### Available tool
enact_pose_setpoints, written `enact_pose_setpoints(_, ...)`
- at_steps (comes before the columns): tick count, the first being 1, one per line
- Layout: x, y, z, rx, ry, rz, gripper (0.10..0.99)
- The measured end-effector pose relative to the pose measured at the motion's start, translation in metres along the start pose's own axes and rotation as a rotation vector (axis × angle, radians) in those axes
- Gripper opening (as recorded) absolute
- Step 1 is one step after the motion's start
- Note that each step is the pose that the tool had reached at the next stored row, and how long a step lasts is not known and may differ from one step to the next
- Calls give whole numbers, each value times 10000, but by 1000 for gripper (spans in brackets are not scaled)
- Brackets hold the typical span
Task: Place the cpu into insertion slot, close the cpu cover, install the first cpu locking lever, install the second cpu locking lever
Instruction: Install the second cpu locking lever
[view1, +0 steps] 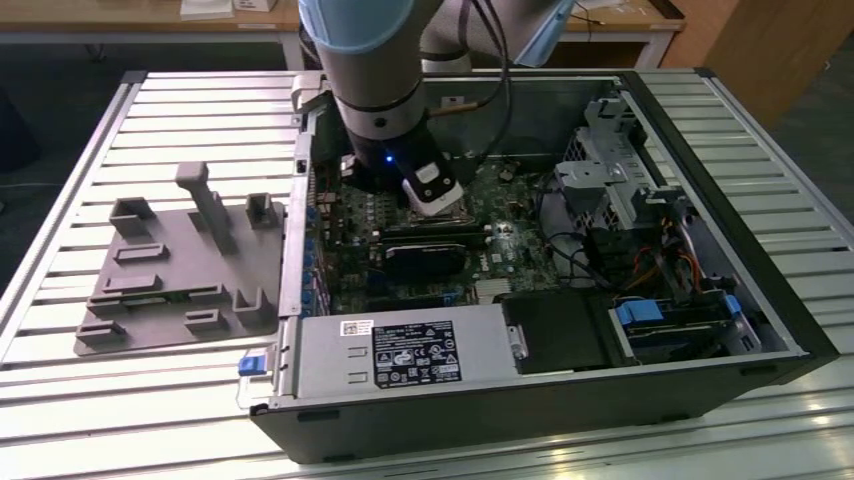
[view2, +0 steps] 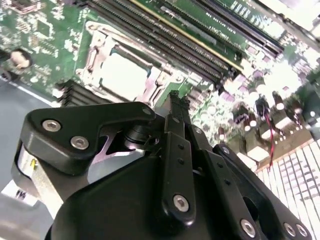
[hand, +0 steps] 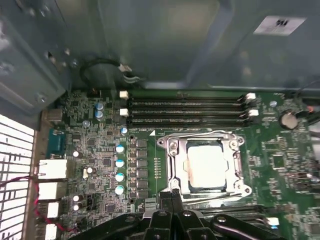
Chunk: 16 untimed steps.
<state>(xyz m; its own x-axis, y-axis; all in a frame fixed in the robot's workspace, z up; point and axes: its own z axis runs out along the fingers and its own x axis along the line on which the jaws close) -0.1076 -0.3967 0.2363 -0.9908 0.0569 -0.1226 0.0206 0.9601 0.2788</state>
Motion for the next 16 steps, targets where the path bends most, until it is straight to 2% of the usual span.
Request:
enact_pose_setpoints(4,-14,30,-101,23,-1,-4,102)
enact_pose_setpoints(6,-22,38,-126,137,-7,-16,102)
enact_pose_setpoints(7,-27,39,-131,212,-10,-17,102)
enact_pose_setpoints(9,-51,40,-129,283,-22,16,102)
enact_pose_setpoints(13,-135,42,-117,327,-36,61,102)
enact_pose_setpoints(16,-231,46,-104,407,-49,90,102)
